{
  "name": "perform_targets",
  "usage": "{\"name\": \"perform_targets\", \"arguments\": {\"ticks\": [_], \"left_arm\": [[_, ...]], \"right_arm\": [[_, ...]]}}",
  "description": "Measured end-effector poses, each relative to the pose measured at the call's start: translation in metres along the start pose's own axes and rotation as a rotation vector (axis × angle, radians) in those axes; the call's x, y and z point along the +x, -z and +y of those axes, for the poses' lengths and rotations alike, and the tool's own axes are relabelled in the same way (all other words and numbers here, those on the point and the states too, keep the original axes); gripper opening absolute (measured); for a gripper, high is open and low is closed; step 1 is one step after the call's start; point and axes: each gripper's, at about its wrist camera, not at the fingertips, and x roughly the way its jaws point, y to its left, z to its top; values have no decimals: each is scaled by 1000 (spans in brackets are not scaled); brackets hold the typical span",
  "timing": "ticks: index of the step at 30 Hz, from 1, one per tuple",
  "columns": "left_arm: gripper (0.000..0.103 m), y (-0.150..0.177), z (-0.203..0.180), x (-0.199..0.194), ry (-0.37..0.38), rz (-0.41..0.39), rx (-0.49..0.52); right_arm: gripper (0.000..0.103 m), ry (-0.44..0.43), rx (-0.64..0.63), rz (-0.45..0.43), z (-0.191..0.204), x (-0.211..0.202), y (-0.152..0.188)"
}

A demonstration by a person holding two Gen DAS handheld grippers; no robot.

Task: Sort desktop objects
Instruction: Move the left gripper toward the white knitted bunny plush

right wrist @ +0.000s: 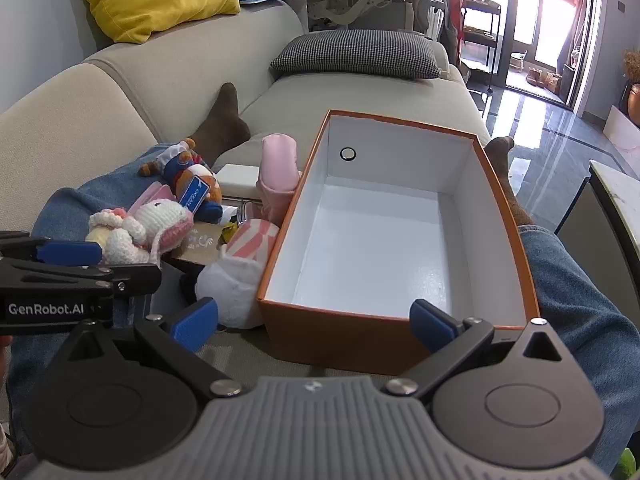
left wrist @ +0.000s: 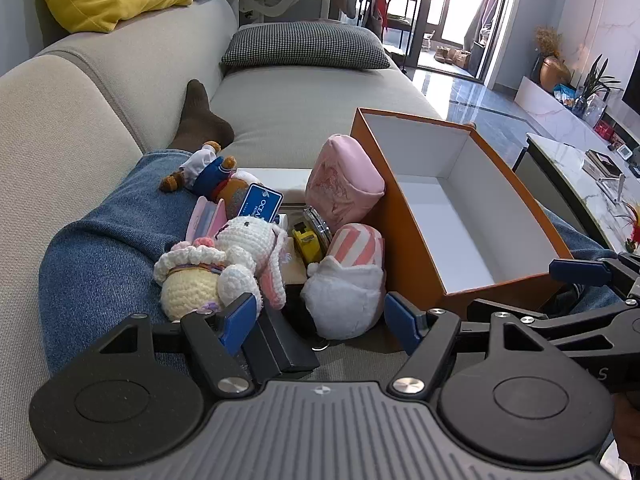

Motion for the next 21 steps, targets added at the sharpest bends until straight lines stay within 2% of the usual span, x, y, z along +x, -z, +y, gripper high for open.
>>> {"name": "perform_targets", "arguments": {"ticks": [21], "left_arm": [[83, -1, 13, 6, 9, 16, -39]], "right_arm": [[102, -24, -21, 21, 6, 8, -5]]}}
